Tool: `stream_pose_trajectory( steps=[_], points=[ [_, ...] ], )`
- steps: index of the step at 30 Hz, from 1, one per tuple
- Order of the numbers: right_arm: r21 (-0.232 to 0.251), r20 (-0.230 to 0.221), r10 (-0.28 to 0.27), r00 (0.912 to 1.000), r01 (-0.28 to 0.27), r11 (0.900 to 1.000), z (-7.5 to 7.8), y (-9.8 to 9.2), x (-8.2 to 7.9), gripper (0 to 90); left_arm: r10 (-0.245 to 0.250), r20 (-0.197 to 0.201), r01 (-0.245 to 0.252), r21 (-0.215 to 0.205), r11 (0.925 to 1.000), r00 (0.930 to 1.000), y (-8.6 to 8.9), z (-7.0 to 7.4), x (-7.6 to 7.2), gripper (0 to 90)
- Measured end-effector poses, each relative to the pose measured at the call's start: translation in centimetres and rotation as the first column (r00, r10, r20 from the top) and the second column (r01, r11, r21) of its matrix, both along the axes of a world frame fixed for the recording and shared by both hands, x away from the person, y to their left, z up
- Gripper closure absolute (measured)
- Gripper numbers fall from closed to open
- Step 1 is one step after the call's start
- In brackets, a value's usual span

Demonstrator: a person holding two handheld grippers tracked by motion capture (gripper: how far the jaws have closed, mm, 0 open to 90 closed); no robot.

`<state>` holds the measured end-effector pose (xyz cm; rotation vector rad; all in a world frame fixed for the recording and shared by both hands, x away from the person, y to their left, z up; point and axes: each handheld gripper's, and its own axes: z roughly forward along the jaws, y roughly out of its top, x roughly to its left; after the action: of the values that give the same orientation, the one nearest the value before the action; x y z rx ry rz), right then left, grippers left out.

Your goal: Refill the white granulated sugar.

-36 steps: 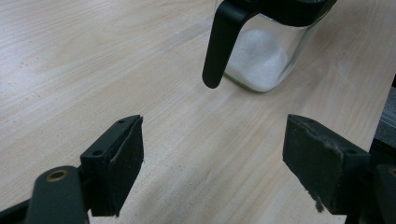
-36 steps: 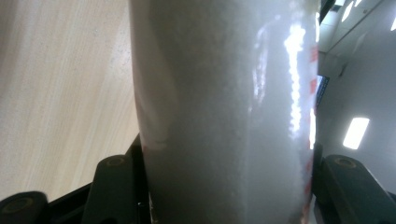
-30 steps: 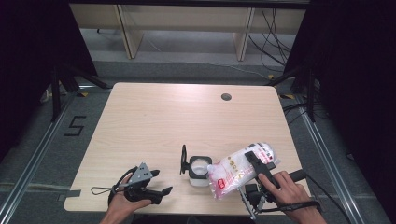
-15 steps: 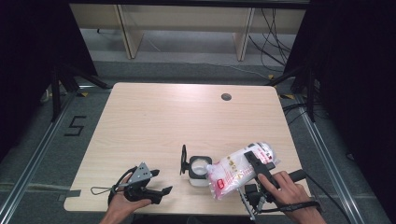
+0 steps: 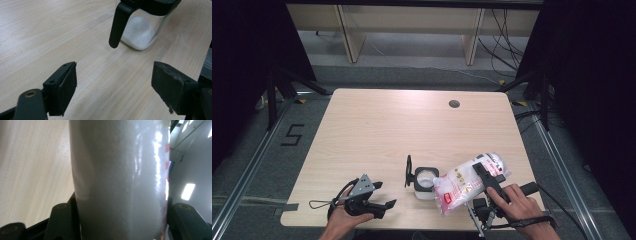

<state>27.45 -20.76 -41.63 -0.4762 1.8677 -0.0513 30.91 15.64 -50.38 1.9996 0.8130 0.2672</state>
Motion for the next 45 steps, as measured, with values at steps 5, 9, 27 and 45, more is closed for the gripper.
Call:
stream_pose_trajectory(
  steps=[5,9,27,45],
  points=[
    [-0.018,0.003,0.004,1.0,-0.004,1.0,0.03,-0.05,0.08,44.9,0.009,-0.004,-0.009,-0.005,0.9999,1.0,0.0,0.01,-0.06,20.1],
    [-0.036,-0.002,-0.004,1.0,0.003,0.999,0.16,-0.06,0.09,44.9,0.006,-0.006,-0.006,-0.005,1.0,1.0,-0.02,0.01,-0.04,20.1],
    [0.029,-0.012,-0.002,0.9999,0.003,1.0,-0.09,-0.47,0.18,45.2,0.006,0.005,-0.006,0.005,1.0,1.0,0.05,0.04,0.0,20.1],
    [0.026,-0.018,-0.019,0.9997,0.02,0.999,0.12,-0.5,0.06,45.4,0.005,0.006,-0.005,-0.003,1.0,1.0,-0.06,0.02,-0.08,20.1]
  ],
)
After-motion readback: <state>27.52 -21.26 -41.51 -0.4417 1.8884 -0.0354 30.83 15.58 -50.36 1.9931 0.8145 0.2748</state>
